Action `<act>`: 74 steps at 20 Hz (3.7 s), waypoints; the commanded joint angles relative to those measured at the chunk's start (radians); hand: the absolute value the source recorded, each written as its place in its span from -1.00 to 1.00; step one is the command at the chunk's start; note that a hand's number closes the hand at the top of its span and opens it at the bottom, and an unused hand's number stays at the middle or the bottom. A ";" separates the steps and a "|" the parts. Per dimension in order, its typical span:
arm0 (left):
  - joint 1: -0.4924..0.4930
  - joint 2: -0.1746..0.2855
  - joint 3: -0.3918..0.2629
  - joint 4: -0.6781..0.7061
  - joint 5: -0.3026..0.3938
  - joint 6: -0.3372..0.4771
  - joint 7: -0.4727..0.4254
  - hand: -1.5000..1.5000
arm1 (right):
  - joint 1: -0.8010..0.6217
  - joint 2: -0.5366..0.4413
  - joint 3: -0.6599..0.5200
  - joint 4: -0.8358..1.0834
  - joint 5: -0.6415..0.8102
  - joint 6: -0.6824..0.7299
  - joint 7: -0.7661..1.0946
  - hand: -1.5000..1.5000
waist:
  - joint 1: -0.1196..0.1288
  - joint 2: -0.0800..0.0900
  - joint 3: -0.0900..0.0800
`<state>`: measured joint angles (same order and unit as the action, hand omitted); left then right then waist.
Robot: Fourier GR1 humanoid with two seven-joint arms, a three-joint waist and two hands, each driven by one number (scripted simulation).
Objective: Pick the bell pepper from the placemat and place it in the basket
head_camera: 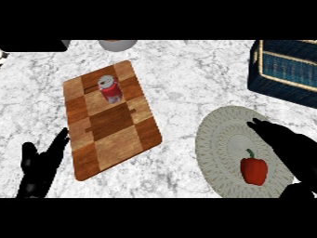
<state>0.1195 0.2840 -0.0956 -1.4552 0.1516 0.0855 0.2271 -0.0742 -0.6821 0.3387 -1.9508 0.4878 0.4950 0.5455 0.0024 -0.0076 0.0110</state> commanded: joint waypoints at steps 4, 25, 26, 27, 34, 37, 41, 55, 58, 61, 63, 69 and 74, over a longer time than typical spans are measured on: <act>0.035 -0.001 0.008 -0.012 -0.011 -0.006 0.065 0.00 | 0.071 0.078 0.045 0.040 0.128 -0.070 -0.056 -1.00 | -0.002 0.007 -0.011; 0.016 -0.029 0.062 0.007 -0.010 -0.073 0.071 0.00 | 0.090 0.165 0.050 0.219 0.298 -0.065 -0.164 -1.00 | -0.002 0.007 -0.011; -0.011 -0.049 0.065 0.117 -0.048 -0.052 -0.007 0.00 | 0.085 0.167 0.063 0.254 0.321 -0.085 -0.185 -1.00 | -0.004 0.008 -0.011; -0.017 -0.062 0.051 0.050 -0.055 -0.029 0.056 0.00 | 0.033 0.156 0.014 0.312 0.303 -0.064 -0.227 -1.00 | 0.000 0.008 -0.011; 0.012 -0.026 0.090 -0.005 -0.050 -0.061 0.086 0.00 | 0.095 0.175 0.013 0.348 0.362 -0.131 -0.292 -1.00 | -0.003 0.007 -0.011; 0.077 -0.042 0.074 -0.007 -0.055 -0.078 0.045 0.00 | 0.040 0.155 0.003 0.377 0.374 -0.109 -0.342 1.00 | 0.002 0.007 -0.011; -0.027 -0.083 0.072 0.079 -0.074 -0.051 0.052 0.00 | -0.044 0.181 0.045 0.462 0.481 -0.169 -0.365 1.00 | 0.001 0.010 -0.011; -0.015 -0.059 0.075 0.034 -0.082 -0.094 0.054 0.00 | -0.383 0.631 -0.056 0.580 0.565 -0.085 0.197 1.00 | 0.037 0.018 -0.013; -0.004 -0.084 0.069 0.051 -0.083 -0.088 0.040 0.00 | -0.531 0.670 -0.098 0.650 0.606 -0.115 0.264 1.00 | 0.027 0.014 -0.012; 0.051 -0.070 0.063 0.003 -0.089 -0.096 0.039 0.00 | -0.535 0.679 -0.141 0.617 0.535 -0.314 0.283 1.00 | 0.034 0.013 -0.010; 0.018 -0.075 0.075 0.016 -0.080 -0.087 0.055 0.00 | -0.541 0.680 -0.225 0.471 0.428 -0.455 0.255 1.00 | 0.014 0.008 -0.007; 0.006 -0.083 0.084 0.036 -0.084 -0.078 0.049 0.00 | -0.744 0.682 -0.288 0.407 0.483 -0.635 0.332 1.00 | 0.011 0.008 -0.012; 0.025 -0.097 0.075 0.015 -0.098 -0.066 0.048 0.00 | -0.919 0.582 -0.433 0.395 0.465 -0.517 0.427 1.00 | 0.003 0.006 -0.011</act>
<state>0.1247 0.2175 -0.0002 -1.4703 0.0739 -0.0044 0.2558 -0.8719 -0.0356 -0.0050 -1.5587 0.9595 -0.0534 0.9200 0.0086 -0.0074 0.0099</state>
